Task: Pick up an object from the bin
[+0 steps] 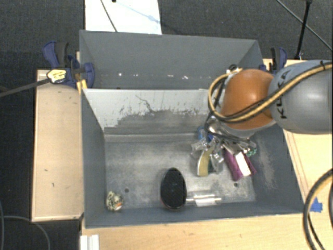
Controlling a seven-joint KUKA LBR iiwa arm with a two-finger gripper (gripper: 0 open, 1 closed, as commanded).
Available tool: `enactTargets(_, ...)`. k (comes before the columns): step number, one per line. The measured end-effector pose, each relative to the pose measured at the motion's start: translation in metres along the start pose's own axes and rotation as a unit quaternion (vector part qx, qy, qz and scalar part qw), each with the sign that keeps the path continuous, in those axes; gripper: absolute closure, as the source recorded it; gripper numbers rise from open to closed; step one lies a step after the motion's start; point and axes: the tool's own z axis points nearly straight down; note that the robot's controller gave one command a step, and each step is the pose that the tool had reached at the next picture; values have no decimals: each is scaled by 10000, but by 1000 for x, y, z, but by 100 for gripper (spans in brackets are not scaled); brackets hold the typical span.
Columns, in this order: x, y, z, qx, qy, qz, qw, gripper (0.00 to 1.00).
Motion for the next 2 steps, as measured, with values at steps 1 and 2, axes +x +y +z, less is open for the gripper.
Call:
enactTargets(1,-1,0,-68,90,-141,33,9999,100)
enactTargets(2,-2,0,-120,86,-136,86,9998,100)
